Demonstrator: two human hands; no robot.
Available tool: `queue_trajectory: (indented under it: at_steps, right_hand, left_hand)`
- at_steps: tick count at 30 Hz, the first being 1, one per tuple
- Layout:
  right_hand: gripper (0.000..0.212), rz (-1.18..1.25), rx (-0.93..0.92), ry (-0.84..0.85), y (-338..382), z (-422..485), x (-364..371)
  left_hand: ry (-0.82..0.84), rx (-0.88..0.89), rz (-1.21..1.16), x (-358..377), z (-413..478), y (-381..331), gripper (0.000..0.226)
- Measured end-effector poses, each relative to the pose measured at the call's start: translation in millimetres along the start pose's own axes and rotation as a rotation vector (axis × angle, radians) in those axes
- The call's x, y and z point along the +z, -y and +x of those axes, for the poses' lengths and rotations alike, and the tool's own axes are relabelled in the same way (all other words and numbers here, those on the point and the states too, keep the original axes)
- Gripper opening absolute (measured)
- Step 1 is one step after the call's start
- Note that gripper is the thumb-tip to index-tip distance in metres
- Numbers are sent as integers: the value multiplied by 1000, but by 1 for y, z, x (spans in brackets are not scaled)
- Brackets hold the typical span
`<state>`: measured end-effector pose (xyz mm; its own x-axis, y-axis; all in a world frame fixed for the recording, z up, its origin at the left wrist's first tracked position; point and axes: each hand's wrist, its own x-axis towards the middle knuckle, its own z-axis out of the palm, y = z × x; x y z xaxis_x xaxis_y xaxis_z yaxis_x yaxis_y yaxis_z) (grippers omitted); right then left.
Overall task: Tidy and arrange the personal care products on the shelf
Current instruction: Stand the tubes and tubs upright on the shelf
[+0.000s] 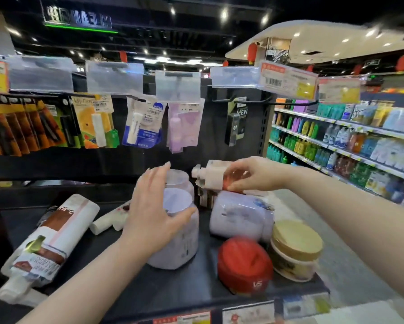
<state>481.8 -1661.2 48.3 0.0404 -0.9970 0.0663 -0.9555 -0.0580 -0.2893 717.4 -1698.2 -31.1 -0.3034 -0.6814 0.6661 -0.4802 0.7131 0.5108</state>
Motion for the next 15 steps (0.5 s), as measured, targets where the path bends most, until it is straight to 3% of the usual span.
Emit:
queue_trajectory:
  at_steps: [2,6,11,15]
  right_hand:
    - [46,-100,112,23,-22,-14,-4]
    - [58,-107,281,129,-57,-34,12]
    - [91,-8,505,201,-81,-34,43]
    - [84,53,539,197,-90,-27,54]
  left_hand:
    - [1,161,-60,14,7,-21,74]
    - [343,252,-19,62,22,-47,66]
    - [709,72,257,120,38,-39,98]
    - [780,-177,224,140,53,-25,126]
